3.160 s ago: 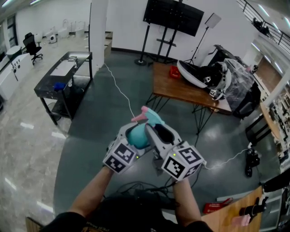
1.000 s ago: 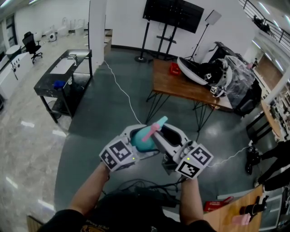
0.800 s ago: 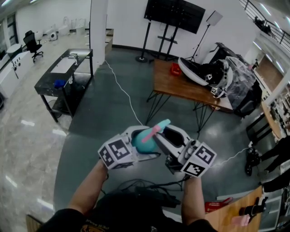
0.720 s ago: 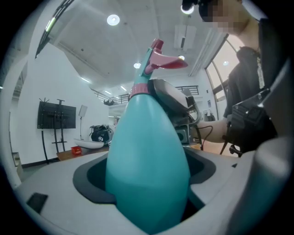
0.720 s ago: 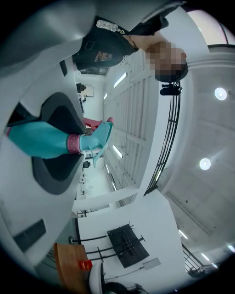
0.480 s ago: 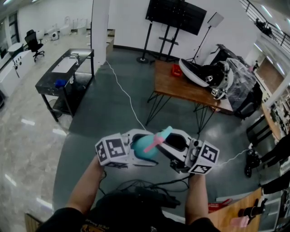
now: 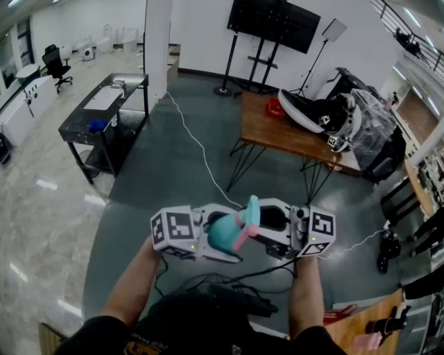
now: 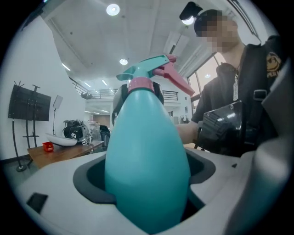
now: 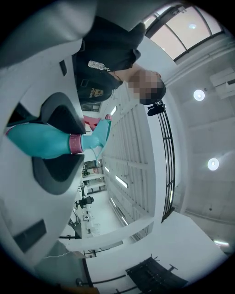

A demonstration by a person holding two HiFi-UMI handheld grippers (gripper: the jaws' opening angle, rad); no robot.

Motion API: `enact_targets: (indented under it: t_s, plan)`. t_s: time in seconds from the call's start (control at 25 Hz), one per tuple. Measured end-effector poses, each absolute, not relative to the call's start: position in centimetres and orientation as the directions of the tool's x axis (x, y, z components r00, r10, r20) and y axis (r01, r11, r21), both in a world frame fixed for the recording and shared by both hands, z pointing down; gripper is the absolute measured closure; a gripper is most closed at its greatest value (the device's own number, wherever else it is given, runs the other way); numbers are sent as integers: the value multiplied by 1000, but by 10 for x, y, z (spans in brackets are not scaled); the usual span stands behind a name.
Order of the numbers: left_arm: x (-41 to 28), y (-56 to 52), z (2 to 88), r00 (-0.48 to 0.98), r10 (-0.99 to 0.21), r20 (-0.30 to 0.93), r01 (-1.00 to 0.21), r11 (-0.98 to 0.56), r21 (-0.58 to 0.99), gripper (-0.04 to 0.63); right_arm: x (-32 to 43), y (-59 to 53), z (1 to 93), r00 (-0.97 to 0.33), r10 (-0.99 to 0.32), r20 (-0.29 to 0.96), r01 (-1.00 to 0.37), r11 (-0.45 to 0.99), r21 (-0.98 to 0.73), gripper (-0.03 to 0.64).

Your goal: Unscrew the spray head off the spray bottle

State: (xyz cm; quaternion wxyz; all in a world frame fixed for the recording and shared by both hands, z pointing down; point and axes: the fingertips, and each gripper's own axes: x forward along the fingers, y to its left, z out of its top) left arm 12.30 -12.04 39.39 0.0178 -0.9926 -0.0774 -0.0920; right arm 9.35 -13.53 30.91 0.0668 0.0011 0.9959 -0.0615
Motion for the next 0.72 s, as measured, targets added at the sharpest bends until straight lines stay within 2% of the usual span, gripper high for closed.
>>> enact_targets:
  t_s: [0.24, 0.44, 0.6, 0.72]
  plan:
    - [116, -150, 387, 992, -7, 128, -3, -1000, -31, 163, 96, -163, 313, -972, -201, -119, -181, 970, -163, 410]
    - [108, -186, 390, 968, -217, 129, -213, -976, -44, 163, 113, -182, 309, -905, -413, -105, -400, 908, -126, 410]
    - [97, -220, 400, 901, -404, 157, -403, -914, -43, 163, 110, -184, 304, -858, -509, -63, -506, 860, -59, 410]
    - [91, -238, 406, 853, -493, 172, -495, -868, -34, 163, 101, -183, 303, -836, -548, -27, -548, 836, -18, 428]
